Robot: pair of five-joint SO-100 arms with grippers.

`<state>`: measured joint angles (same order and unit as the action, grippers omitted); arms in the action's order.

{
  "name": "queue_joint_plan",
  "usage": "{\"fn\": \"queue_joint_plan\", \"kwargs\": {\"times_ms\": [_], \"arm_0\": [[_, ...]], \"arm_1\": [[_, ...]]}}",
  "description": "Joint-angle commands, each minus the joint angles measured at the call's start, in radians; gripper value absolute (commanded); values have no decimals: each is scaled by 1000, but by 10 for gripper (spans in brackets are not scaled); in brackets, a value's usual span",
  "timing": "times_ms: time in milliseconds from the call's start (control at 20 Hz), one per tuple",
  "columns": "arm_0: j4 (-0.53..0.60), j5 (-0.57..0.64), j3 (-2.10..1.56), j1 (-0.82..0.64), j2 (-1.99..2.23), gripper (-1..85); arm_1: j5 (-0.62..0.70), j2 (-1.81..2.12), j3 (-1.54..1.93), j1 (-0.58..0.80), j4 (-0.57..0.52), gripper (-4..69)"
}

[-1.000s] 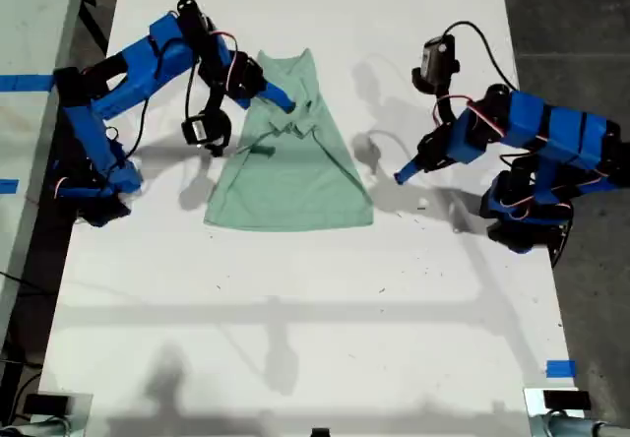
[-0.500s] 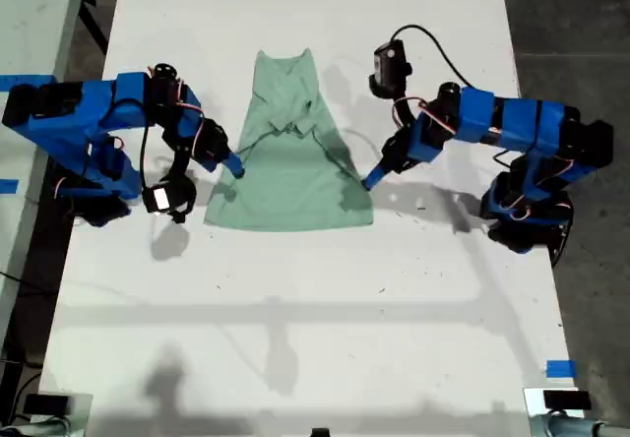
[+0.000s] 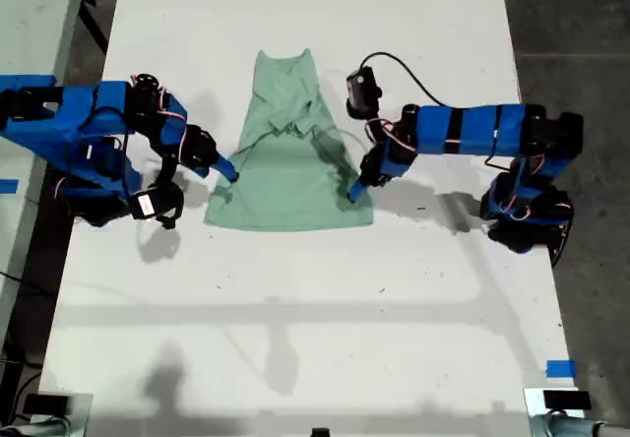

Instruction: Fold tshirt

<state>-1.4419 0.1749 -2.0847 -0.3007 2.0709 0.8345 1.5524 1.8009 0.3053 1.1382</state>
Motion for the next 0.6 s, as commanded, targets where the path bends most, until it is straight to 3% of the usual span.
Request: {"fn": "queue_joint_plan", "kwargs": {"times_ms": [0,150,350,550], "arm_0": [[28,-9,-3,-12,44,226],[28,-9,-21,-17,48,228],[35,-6,-44,-28,48,228],[37,-6,-49,-31,48,228]], "arm_1": [[-20,-54,8,8,-97,299],[-21,-133,18,28,-149,244],[0,-169,-2,48,-153,39],[25,-163,-34,35,-74,-16]]}}
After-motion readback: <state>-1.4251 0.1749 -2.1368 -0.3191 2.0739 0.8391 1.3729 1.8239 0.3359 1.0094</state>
